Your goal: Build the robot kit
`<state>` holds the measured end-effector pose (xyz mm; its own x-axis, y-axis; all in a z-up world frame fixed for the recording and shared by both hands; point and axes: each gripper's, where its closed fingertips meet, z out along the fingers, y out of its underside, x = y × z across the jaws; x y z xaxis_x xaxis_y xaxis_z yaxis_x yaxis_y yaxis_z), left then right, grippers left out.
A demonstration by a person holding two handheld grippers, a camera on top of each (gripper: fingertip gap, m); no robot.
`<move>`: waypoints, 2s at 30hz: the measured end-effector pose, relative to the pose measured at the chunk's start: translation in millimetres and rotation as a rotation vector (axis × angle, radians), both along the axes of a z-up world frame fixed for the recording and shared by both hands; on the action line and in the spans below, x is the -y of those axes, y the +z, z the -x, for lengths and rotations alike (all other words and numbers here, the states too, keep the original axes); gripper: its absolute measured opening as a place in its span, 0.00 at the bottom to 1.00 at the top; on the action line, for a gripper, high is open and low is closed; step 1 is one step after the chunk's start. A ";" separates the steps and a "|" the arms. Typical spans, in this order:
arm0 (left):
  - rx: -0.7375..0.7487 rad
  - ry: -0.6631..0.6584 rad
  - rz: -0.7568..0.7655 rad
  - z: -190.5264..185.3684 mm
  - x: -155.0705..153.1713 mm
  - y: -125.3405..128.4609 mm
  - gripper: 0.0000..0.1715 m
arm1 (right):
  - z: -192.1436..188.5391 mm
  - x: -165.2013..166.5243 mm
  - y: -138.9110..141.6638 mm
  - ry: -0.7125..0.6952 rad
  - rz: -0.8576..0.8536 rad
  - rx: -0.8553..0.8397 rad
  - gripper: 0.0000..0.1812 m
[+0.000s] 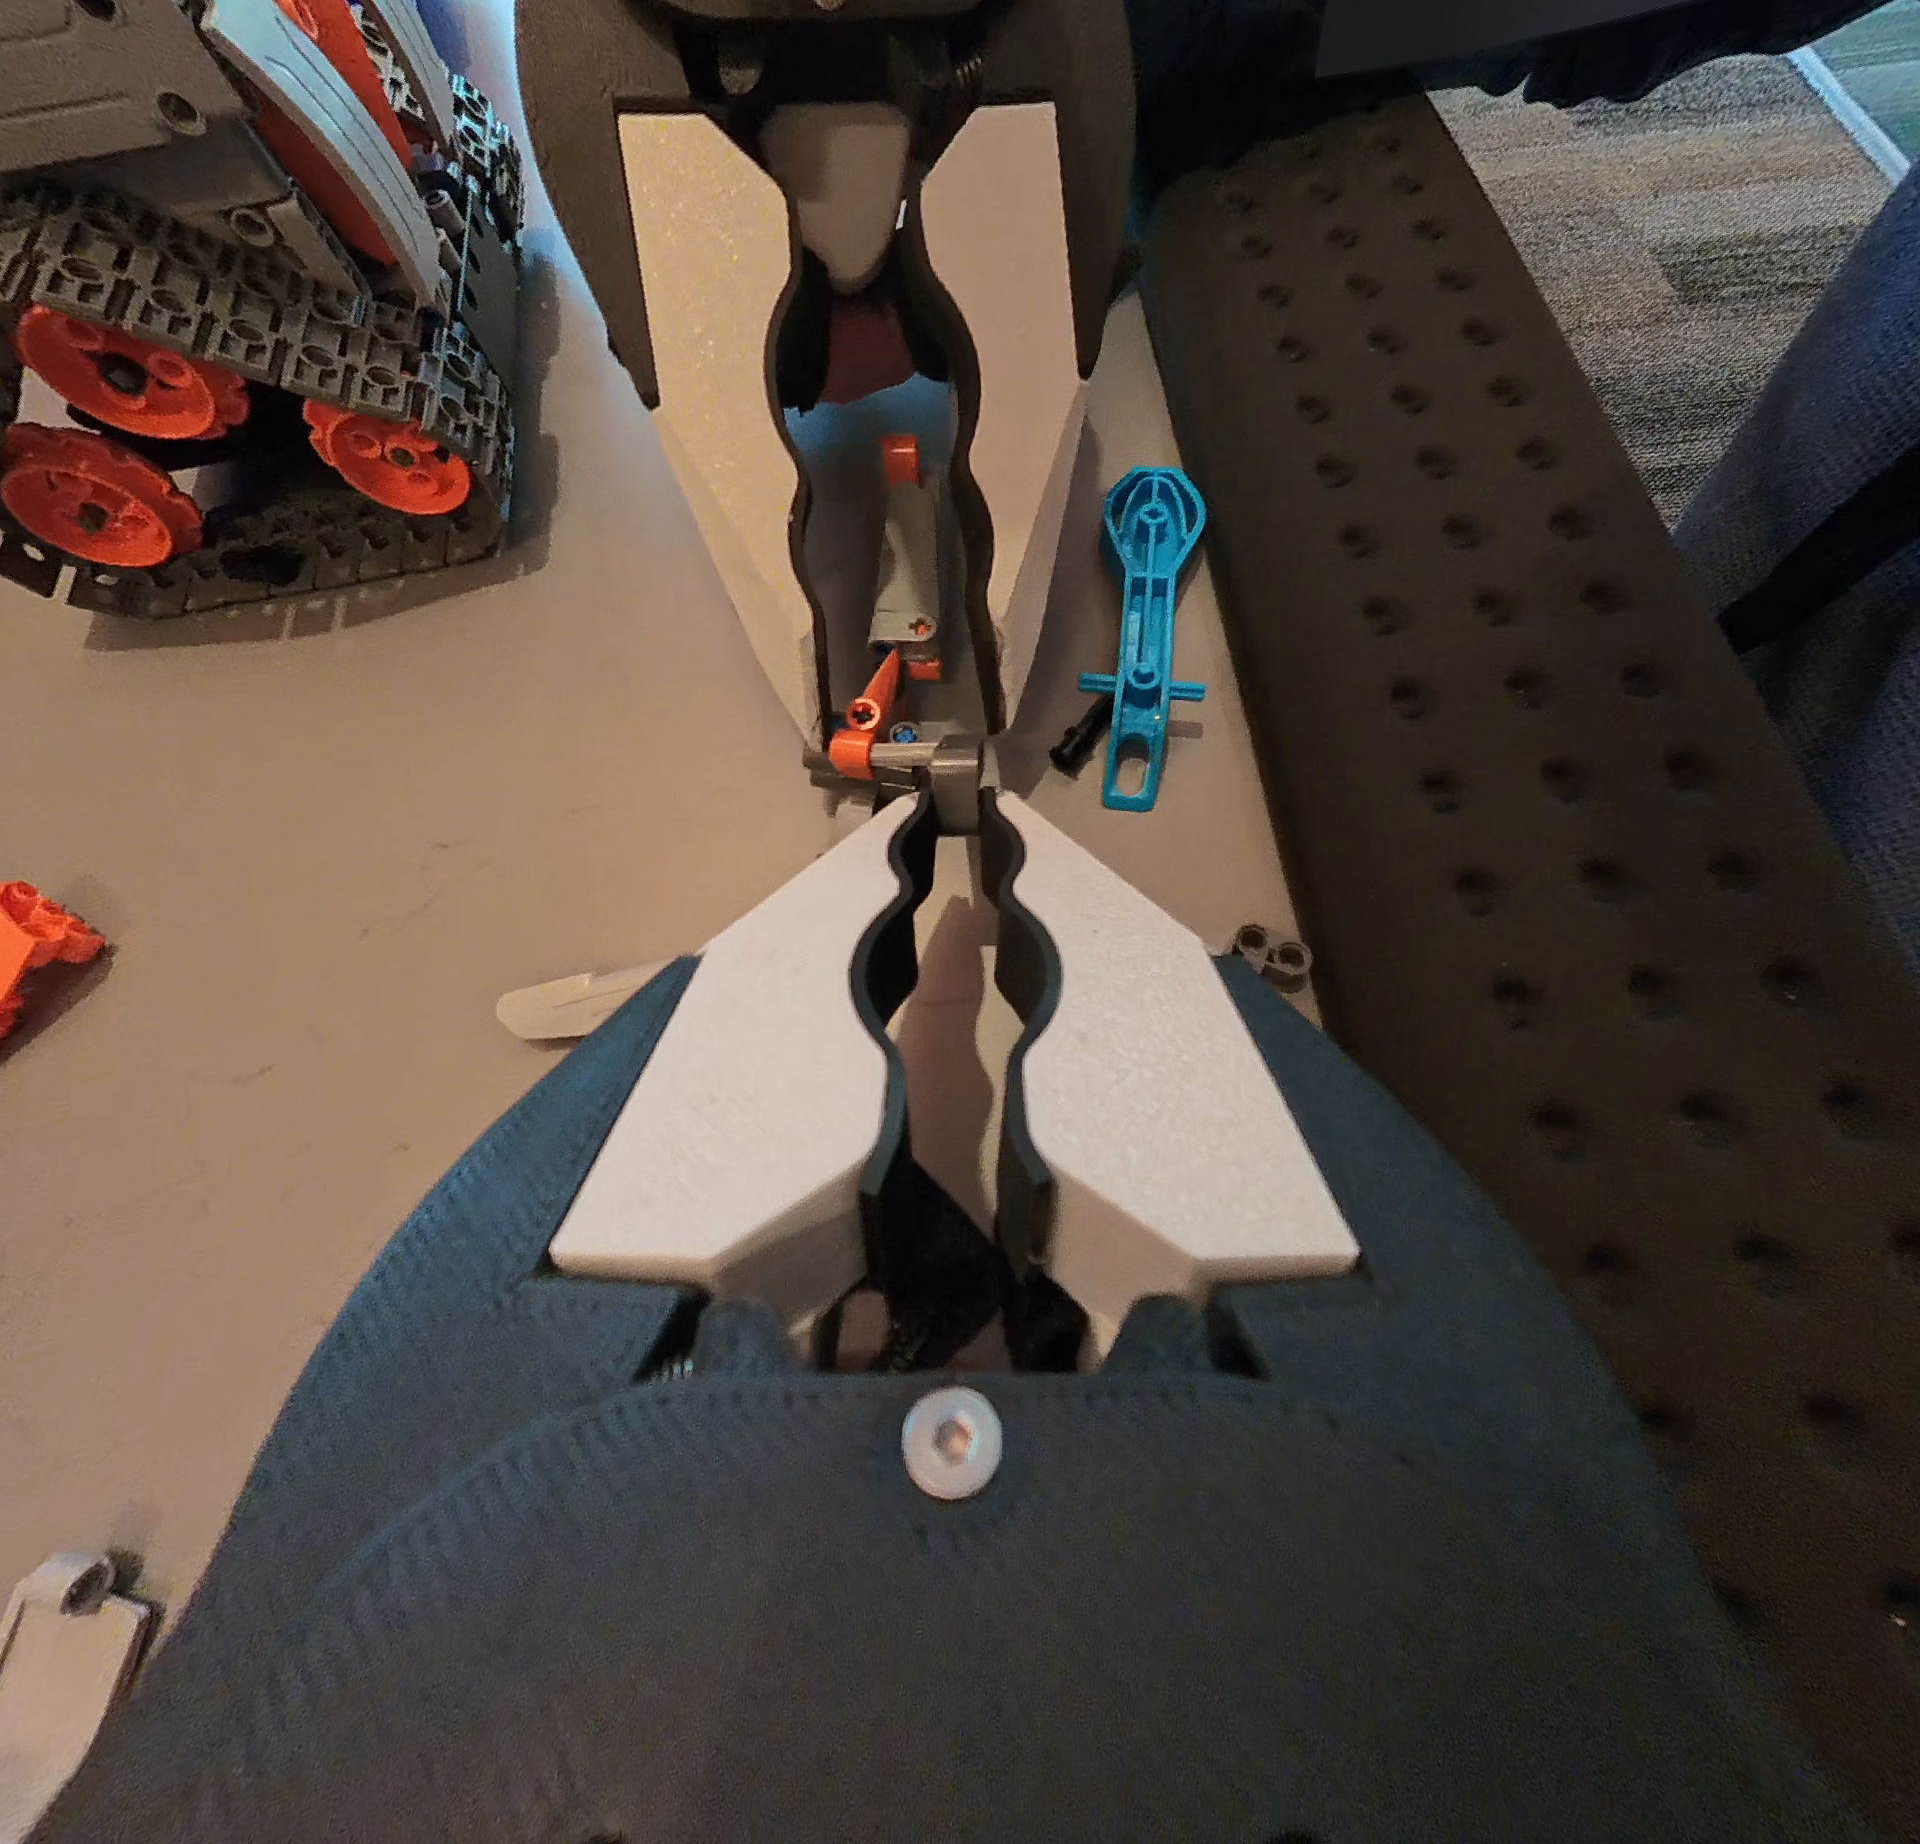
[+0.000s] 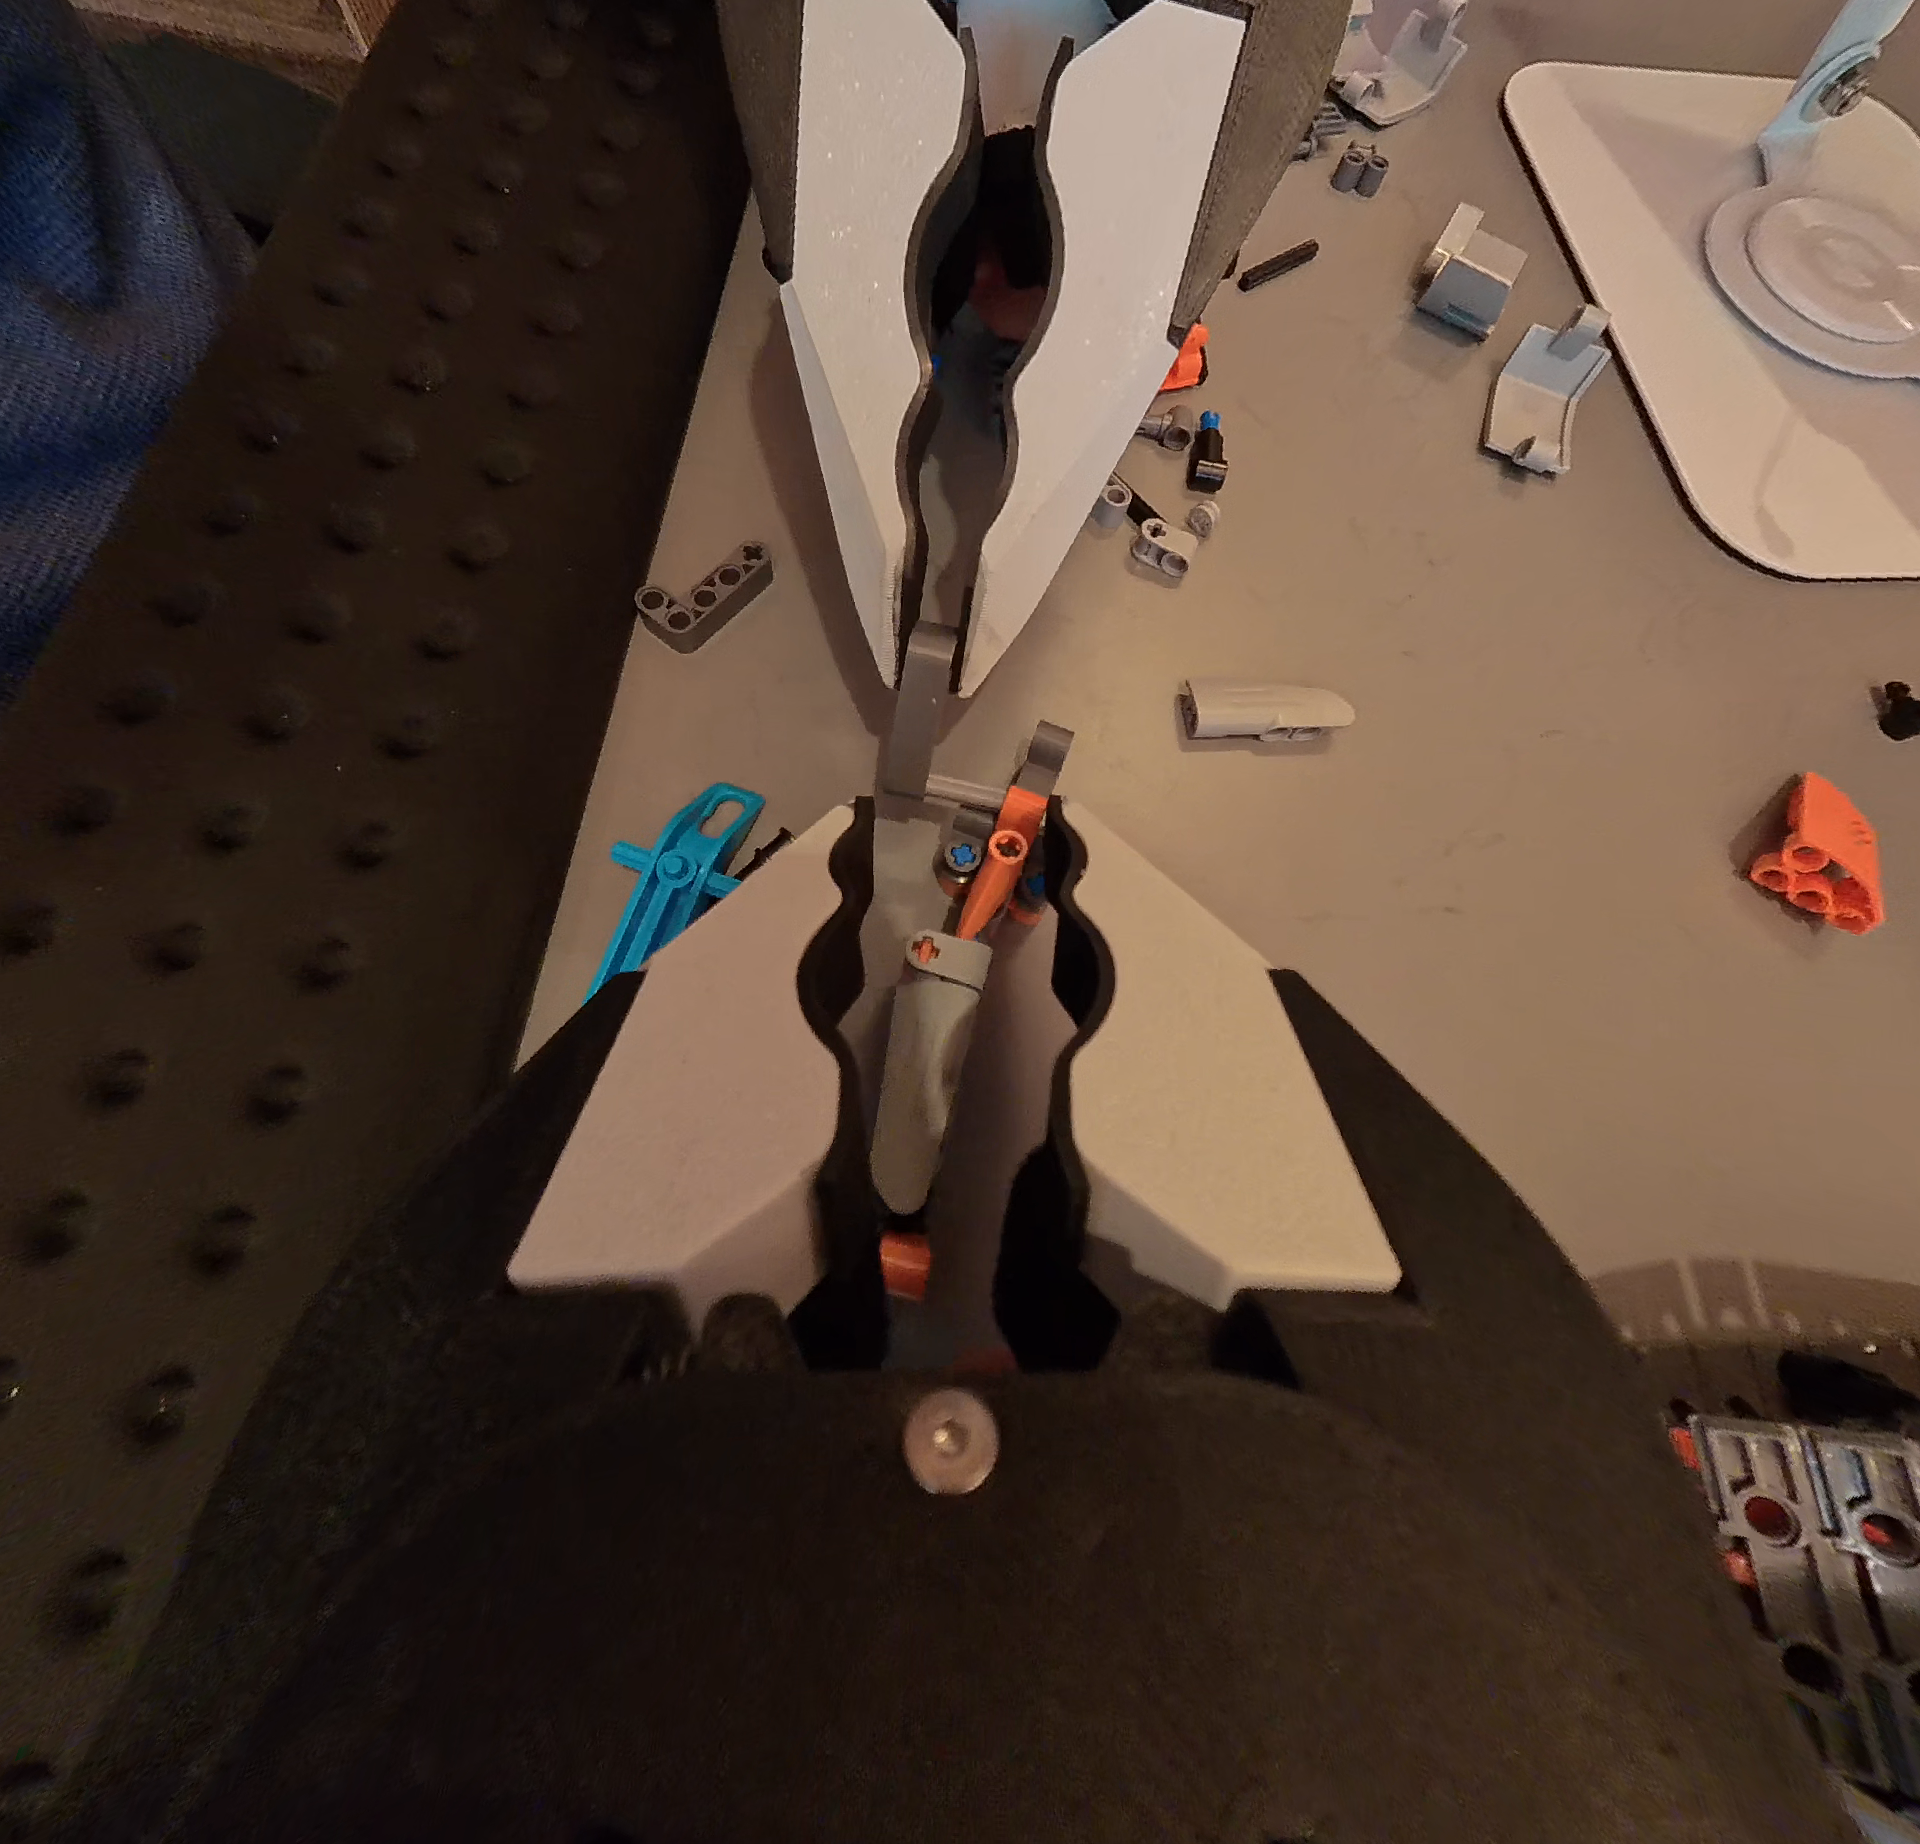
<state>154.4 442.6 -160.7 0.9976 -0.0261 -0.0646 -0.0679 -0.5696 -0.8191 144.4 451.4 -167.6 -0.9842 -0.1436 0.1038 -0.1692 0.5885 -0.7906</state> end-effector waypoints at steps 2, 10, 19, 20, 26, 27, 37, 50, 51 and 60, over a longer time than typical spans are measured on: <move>-0.011 -0.005 0.009 0.4 -0.5 -0.5 0.04 | -0.2 0.0 0.3 0.000 0.003 0.005 0.17; -0.048 -0.025 0.048 2.5 -0.9 -1.0 0.04 | 1.2 1.3 -0.3 -0.005 0.007 0.007 0.16; -0.049 0.000 0.105 2.5 0.2 -1.4 0.04 | 1.5 1.6 -0.3 -0.011 0.011 0.006 0.16; -0.046 0.007 0.112 2.4 0.0 -0.9 0.04 | 1.2 1.5 -0.2 -0.011 0.010 0.008 0.16; -0.039 0.036 0.125 2.2 0.6 -1.4 0.04 | 2.0 1.1 -0.4 -0.017 0.013 0.011 0.16; -0.024 0.039 0.120 2.1 0.8 -2.1 0.04 | 1.9 1.0 -0.4 -0.016 0.014 0.010 0.16; 0.039 0.065 0.105 4.6 -0.1 -3.6 0.04 | 3.4 0.2 -0.5 -0.034 0.023 0.009 0.16; 0.089 0.093 0.056 6.5 2.2 -2.9 0.04 | 5.3 -0.3 -0.2 -0.049 0.042 0.029 0.16; 0.078 0.091 0.061 6.9 2.8 -3.8 0.04 | 5.1 -0.3 -0.2 -0.048 0.042 0.030 0.16; -0.008 0.080 0.159 6.1 13.8 -21.3 0.06 | 4.1 -0.7 -2.2 -0.044 0.031 0.025 0.12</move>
<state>148.2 428.8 -182.0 0.9963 0.0428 -0.0742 -0.0236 -0.6956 -0.7180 140.3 452.2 -169.8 -0.9918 -0.0972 0.0833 -0.1241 0.5697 -0.8124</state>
